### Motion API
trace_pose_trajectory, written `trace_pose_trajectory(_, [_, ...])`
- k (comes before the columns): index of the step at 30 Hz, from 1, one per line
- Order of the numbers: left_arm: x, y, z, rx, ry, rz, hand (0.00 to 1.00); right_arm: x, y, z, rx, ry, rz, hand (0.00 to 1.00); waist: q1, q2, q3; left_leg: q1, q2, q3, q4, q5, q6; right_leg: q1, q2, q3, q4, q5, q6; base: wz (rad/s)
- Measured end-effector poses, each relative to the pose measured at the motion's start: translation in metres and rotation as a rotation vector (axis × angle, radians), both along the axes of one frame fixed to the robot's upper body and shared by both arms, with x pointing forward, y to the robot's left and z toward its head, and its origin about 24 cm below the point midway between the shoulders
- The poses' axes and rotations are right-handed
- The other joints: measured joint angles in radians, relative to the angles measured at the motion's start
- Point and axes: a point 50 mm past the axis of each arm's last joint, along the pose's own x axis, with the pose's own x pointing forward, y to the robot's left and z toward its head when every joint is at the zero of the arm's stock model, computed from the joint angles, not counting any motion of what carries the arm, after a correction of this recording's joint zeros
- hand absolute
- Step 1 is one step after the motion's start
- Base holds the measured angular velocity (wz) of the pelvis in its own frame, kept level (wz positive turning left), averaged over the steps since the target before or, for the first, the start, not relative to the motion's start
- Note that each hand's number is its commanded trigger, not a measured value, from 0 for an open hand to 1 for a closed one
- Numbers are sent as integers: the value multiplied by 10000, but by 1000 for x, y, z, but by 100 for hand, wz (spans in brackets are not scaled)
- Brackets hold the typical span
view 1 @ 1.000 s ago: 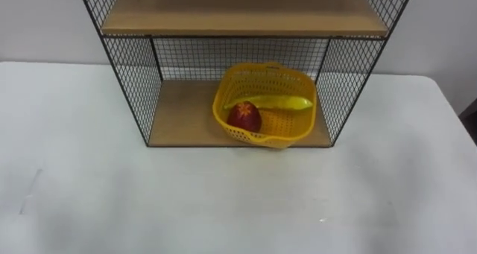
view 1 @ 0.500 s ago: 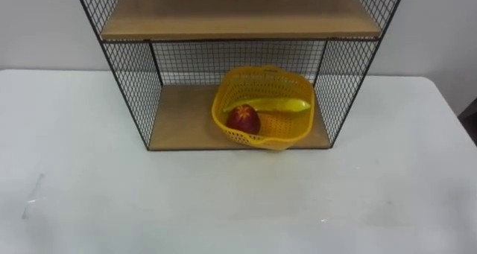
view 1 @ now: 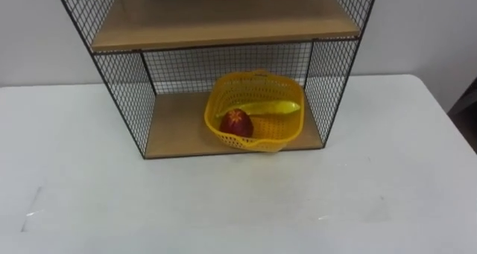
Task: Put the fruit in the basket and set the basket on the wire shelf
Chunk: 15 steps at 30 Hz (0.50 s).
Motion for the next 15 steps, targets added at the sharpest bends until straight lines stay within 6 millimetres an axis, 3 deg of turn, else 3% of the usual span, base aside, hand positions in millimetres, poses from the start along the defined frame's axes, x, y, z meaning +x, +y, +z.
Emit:
trace_pose_trajectory(1, [0, 0, -1, 12, 63, -205, 0, -3, -1, -1, 30, -54, -15, 0, 0, -15, -13, -4, 33, 114, 24, 1, -10, 4, -15, -10, 17, 59, -95, 4])
trace_pose_trajectory(5, [-3, -1, -2, 89, 238, -463, 0, -1, 0, -5, 91, -310, -263, 0, 105, -11, -39, -32, 164, 500, 371, -187, -246, 15, -79, -110, 27, 49, -64, -6])
trace_pose_trajectory(15, [-3, 1, -2, 152, -18, -545, 0, 0, 0, -8, 387, -1292, -1087, 0, 41, -67, -72, -40, 154, 588, 272, -253, -140, 70, -172, -254, 167, -69, 40, 5])
